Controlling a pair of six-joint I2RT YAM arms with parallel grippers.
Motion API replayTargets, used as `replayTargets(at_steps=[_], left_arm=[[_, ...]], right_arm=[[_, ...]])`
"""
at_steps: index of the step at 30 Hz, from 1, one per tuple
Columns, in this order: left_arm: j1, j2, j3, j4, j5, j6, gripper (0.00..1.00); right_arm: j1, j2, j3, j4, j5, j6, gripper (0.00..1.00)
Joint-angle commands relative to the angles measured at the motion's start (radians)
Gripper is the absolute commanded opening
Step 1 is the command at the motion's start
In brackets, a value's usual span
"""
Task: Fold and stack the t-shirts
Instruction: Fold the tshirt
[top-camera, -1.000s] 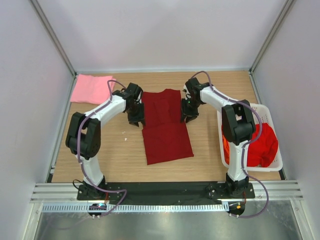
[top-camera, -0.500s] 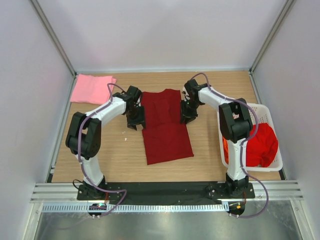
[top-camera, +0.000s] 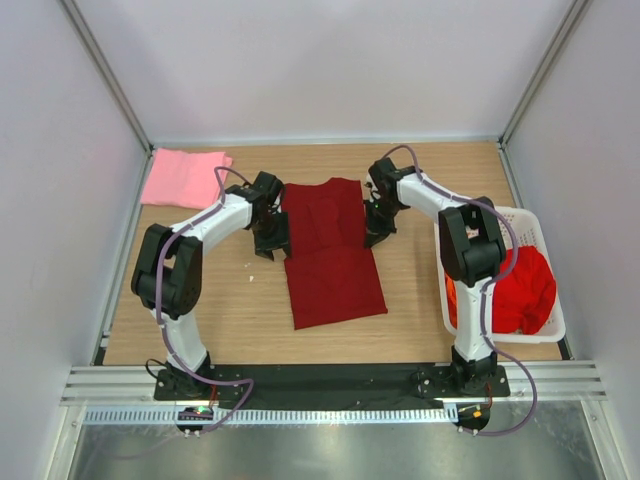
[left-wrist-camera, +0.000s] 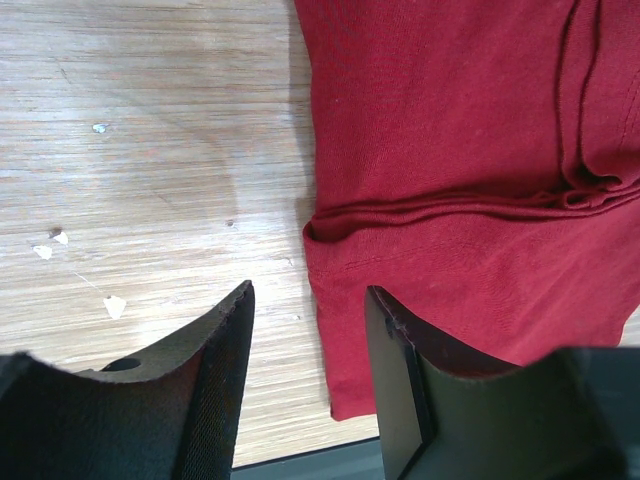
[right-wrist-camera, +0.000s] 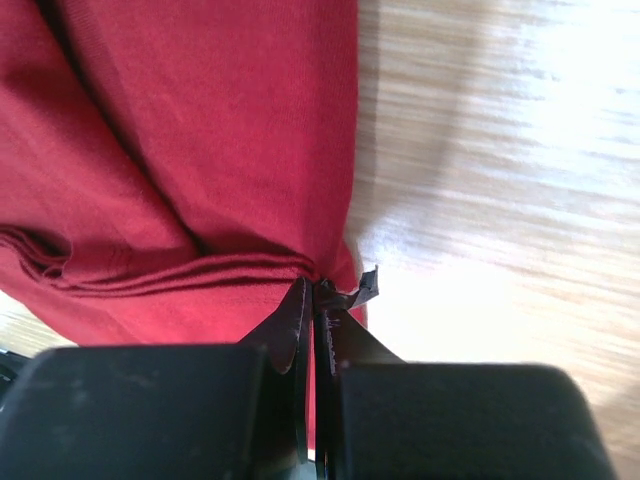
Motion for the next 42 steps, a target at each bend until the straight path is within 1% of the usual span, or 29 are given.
replayTargets(at_steps=[1,5,10,15,21,28,32,33,34,35,36,37,38,39,40,41,42], left_arm=[[0.002,-0.003,0.01,0.003,0.001,0.005,0.5],[0.002,0.0,0.014,0.003,0.009,0.008,0.5],[0.002,0.005,0.023,0.0,0.021,0.017,0.49],[0.002,-0.003,0.022,-0.006,0.027,0.025,0.47],[0.002,-0.015,0.02,0.003,0.07,0.026,0.38],[0.002,-0.018,0.023,0.017,0.127,0.0,0.35],[-0.001,0.003,0.031,0.035,0.17,-0.02,0.31],[-0.004,0.006,0.039,0.04,0.176,-0.023,0.31],[-0.007,0.006,0.042,0.045,0.191,-0.027,0.3],[-0.009,0.007,0.046,0.06,0.204,-0.029,0.3],[-0.013,0.005,0.049,0.074,0.216,-0.03,0.3],[-0.018,0.006,0.049,0.109,0.233,-0.04,0.29],[-0.021,0.011,0.051,0.127,0.28,-0.046,0.29],[-0.026,0.019,0.056,0.144,0.302,-0.053,0.26],[-0.035,0.042,0.065,0.169,0.32,-0.061,0.24],[-0.04,0.054,0.072,0.18,0.348,-0.078,0.22],[-0.044,0.068,0.079,0.193,0.365,-0.084,0.18]], right_arm=[[0.006,-0.097,0.026,-0.029,0.031,0.008,0.01],[0.004,-0.12,0.013,-0.033,0.04,0.016,0.01],[0.004,-0.092,0.011,-0.022,0.053,0.024,0.01],[0.004,-0.072,0.011,-0.022,0.12,0.031,0.01],[0.002,-0.029,-0.003,0.02,0.155,0.03,0.01],[0.004,-0.002,-0.018,0.053,0.229,0.021,0.02],[0.006,-0.008,0.015,0.011,0.243,0.015,0.11],[0.006,-0.021,0.023,-0.001,0.279,0.009,0.18],[0.006,-0.032,0.026,-0.019,0.284,0.004,0.22],[0.007,-0.044,0.032,-0.028,0.283,0.004,0.27],[0.007,-0.067,0.035,-0.038,0.274,-0.004,0.34],[0.009,-0.08,0.039,-0.056,0.269,-0.002,0.38],[0.007,-0.094,0.04,-0.065,0.261,-0.002,0.42],[0.009,-0.107,0.04,-0.073,0.26,-0.001,0.49],[0.007,-0.135,0.037,-0.084,0.26,0.001,0.53],[0.009,-0.149,0.034,-0.09,0.223,0.004,0.56],[0.009,-0.161,0.031,-0.094,0.215,0.002,0.58]])
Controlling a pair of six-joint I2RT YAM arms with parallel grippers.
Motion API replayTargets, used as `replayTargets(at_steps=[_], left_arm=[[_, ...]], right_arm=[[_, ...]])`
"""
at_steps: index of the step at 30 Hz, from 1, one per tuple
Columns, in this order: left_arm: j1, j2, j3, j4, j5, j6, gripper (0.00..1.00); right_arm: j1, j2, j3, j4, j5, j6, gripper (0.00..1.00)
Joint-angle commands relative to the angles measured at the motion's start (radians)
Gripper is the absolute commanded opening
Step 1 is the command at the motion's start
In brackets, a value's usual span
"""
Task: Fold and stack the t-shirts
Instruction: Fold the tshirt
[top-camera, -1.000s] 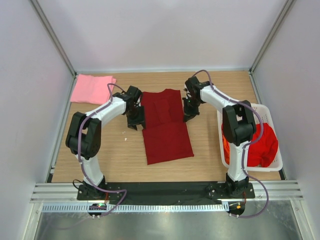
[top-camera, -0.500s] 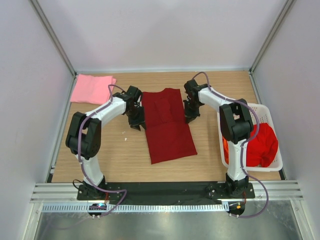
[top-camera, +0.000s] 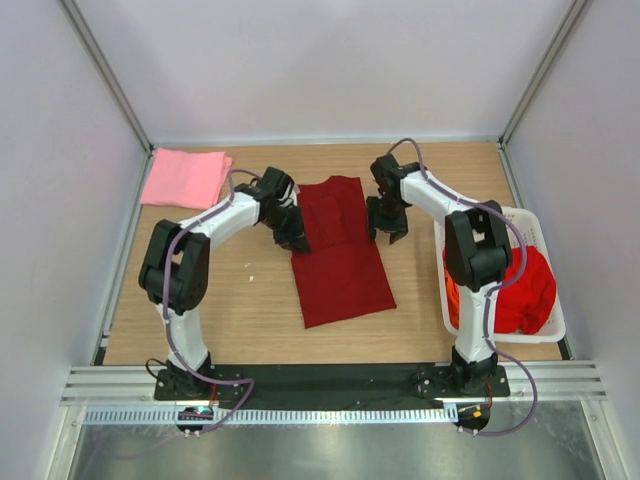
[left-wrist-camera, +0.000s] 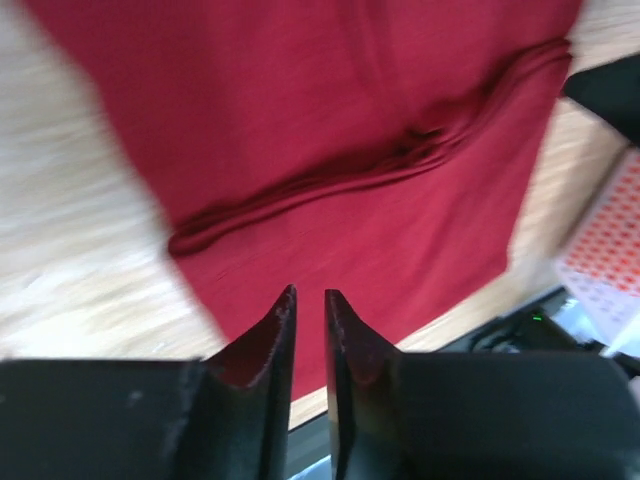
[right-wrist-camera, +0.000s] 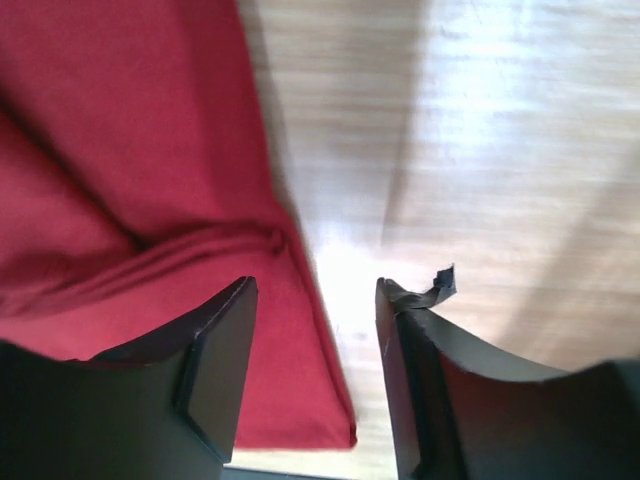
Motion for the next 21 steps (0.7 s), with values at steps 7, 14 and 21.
replayTargets(at_steps=[7,14,21], left_arm=[[-0.065,0.142,0.097,0.229,0.208,-0.113,0.09],[-0.068,0.252,0.14,0.309,0.198,-0.197,0.05],[-0.066,0.384,0.2,0.249,0.151,-0.185,0.04]], right_arm=[[-0.001,-0.212,-0.047,-0.056,-0.037,0.003,0.57],[0.001,-0.284,-0.157,-0.043,-0.07,0.025,0.55],[0.001,-0.313,-0.193,-0.05,-0.076,0.02,0.55]])
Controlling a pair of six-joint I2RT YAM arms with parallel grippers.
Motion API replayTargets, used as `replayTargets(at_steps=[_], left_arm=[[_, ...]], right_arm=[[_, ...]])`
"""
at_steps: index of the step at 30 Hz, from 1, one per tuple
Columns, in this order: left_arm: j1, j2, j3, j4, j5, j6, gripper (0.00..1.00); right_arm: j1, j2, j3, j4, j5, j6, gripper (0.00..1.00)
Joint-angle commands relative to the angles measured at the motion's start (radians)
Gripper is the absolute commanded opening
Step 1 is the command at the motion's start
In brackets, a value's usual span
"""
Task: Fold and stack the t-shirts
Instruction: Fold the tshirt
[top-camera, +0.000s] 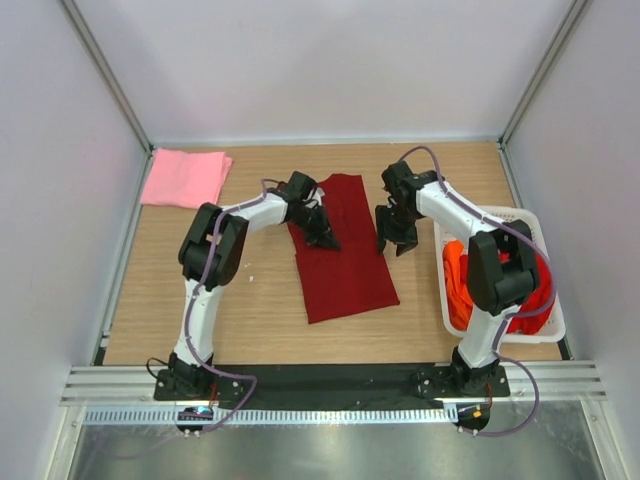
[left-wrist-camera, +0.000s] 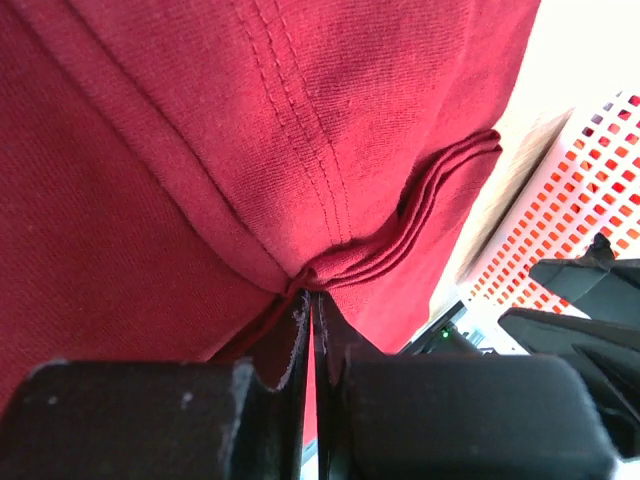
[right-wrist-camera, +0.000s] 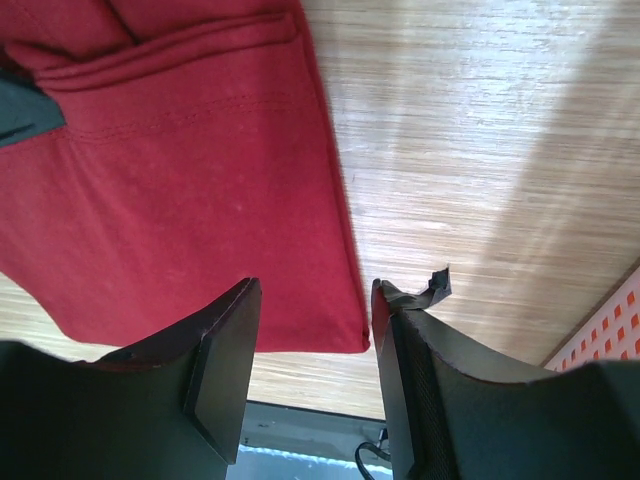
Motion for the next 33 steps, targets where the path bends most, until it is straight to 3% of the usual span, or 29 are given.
replayTargets(at_steps=[1,8,15,25,33], left_arm=[[-0.001,0.042,0.015,-0.007,-0.071,0.017,0.04],[-0.003,-0.105,0.012,-0.08,-0.119,0.077,0.06],[-0.012,-0.173,0.026,-0.069,-0.075,0.016,0.06],[-0.024,0.008,0.023,0.111,0.008,-0.055,0.06],[-0.023,0.082,0.037,-0.081,-0.18,0.066,0.05]], right_arm=[[-0.001,-0.064,-0.01,0.002,-0.018,0.007,0.55],[-0.002,-0.048,-0.013,0.019,-0.048,0.005,0.54],[-0.001,-0.022,0.027,0.007,-0.065,-0.002,0.54],[-0.001,-0.044,0.01,0.007,-0.053,-0.004,0.54],[-0.001,-0.021,-0.025,0.031,-0.081,0.01,0.54]])
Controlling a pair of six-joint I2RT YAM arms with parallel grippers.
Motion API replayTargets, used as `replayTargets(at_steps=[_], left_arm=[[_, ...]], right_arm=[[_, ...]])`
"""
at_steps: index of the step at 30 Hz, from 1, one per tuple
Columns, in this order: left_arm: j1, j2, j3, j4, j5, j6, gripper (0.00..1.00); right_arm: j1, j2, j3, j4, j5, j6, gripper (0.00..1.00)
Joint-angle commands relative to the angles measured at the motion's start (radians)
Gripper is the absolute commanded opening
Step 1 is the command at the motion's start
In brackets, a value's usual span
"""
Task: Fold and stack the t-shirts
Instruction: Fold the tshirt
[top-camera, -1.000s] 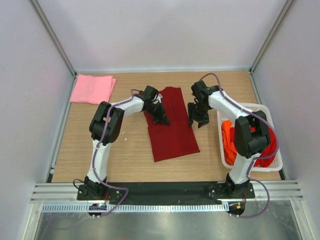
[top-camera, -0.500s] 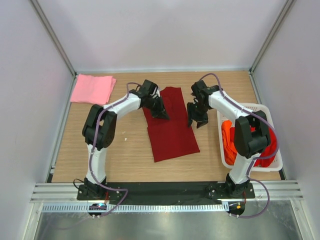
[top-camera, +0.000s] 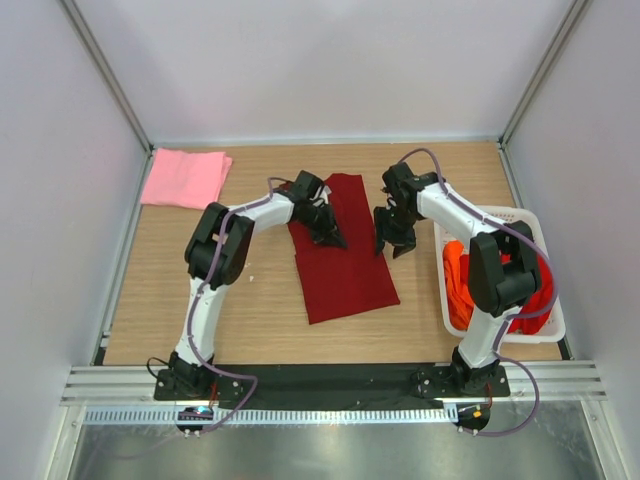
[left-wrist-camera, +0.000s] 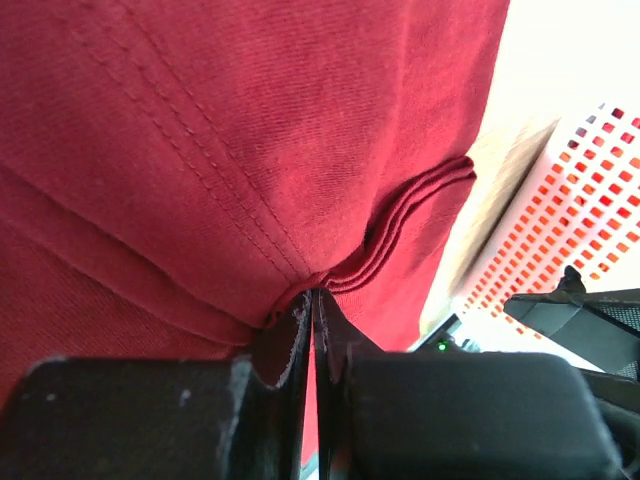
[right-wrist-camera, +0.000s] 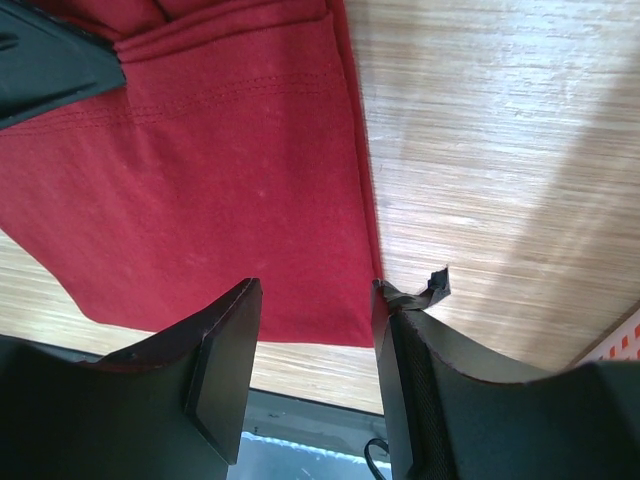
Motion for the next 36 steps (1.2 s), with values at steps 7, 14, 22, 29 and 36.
replayTargets(at_steps=[7,14,22,29,36], left_arm=[[-0.001,-0.048,0.054,-0.242,-0.257,0.181,0.14],[-0.001,-0.176,0.18,-0.363,-0.294,0.218,0.48],[0.002,-0.434,0.017,-0.411,-0.348,0.258,0.55],[0.031,-0.635,-0.302,-0.377,-0.371,0.259,0.56],[0.068,-0.697,-0.53,-0.298,-0.339,0.216,0.53]], right_arm=[[-0.004,-0.026,-0.082,0.022,-0.003,-0.013,0.59],[-0.009,-0.086,-0.19,0.053,-0.038,-0.039,0.66],[-0.01,-0.077,-0.189,0.154,-0.133,-0.054,0.75],[-0.01,0.026,-0.096,0.18,-0.161,-0.071,0.75],[-0.01,0.043,-0.119,0.194,-0.196,-0.073,0.67]])
